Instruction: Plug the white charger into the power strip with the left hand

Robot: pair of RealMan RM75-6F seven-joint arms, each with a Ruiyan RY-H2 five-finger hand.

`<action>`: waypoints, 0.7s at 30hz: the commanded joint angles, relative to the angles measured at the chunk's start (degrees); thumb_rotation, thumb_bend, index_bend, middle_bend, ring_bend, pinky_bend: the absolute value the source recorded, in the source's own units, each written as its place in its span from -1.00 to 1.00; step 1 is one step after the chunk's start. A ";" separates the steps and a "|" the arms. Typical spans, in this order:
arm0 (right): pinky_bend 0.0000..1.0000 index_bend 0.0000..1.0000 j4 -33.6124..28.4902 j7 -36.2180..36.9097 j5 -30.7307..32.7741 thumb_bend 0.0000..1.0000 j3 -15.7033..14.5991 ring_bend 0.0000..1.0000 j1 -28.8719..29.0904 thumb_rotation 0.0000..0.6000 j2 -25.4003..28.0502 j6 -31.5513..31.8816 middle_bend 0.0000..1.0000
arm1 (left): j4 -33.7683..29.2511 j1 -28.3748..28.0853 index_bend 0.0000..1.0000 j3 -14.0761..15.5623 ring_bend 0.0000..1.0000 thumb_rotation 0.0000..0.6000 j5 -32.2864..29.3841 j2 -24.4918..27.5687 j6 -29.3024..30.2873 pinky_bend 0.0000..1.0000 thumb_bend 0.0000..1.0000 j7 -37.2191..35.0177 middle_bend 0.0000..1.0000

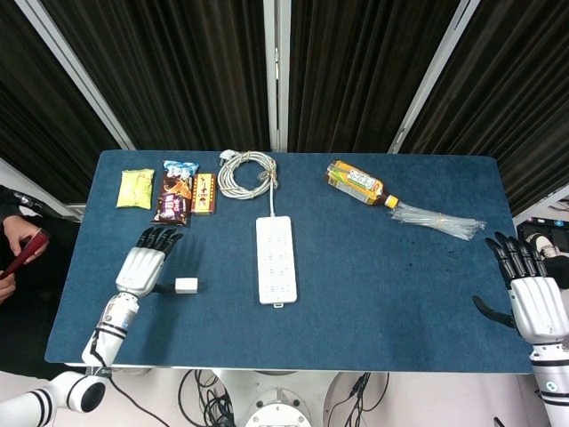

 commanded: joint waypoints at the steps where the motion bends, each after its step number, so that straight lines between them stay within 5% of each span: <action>1: -1.00 -1.00 0.34 0.40 0.14 -0.75 0.06 -1.00 -0.14 1.00 -0.07 -0.04 -0.98 | -0.98 -0.95 -0.78 -0.35 -1.00 1.00 -0.34 -0.31 -0.31 -1.00 -0.87 1.24 -0.90; 14: -1.00 -1.00 2.26 2.58 0.79 -0.75 0.42 -1.00 -0.36 1.00 -0.38 -0.82 -0.98 | -4.71 -3.74 -0.78 -0.53 -1.00 1.00 -3.24 -0.25 -1.43 -1.00 -0.87 7.15 -0.90; 21: -1.00 -1.00 2.35 2.72 0.23 -0.75 0.63 -1.00 -0.30 1.00 -0.19 -0.65 -0.98 | -10.38 -1.27 -0.78 0.68 -1.00 1.00 -3.44 4.02 2.64 -1.00 -0.87 8.54 -0.90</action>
